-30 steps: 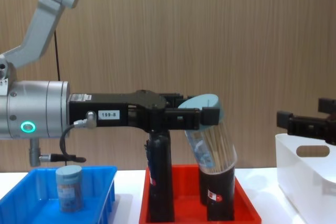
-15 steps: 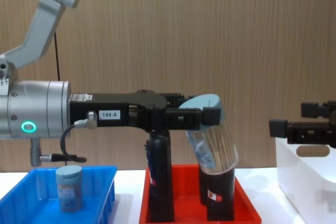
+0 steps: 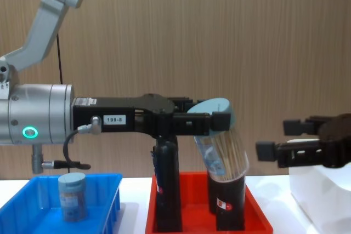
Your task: Pick the cotton swabs from the blue box and place them into the white box.
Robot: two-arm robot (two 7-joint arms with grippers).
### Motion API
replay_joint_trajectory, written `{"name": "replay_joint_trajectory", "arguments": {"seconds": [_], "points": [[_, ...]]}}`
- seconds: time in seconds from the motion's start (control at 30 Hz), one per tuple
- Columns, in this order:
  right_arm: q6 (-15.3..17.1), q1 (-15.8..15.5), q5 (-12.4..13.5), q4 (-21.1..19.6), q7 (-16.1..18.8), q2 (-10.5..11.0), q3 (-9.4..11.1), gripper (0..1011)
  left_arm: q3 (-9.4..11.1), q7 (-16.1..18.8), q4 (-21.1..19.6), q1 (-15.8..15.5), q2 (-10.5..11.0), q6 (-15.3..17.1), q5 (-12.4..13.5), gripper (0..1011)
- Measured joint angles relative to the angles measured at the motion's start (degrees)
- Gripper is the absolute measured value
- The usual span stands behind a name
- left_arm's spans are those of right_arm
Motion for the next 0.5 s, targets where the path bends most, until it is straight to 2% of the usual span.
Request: {"name": "replay_joint_trajectory", "arguments": {"seconds": [0.5], "points": [[0.1,4.3,-4.6,4.3,4.2,-2.8,-3.1,1002,0.0,0.0,0.0,0.0,0.0,0.0,0.0,668]]}}
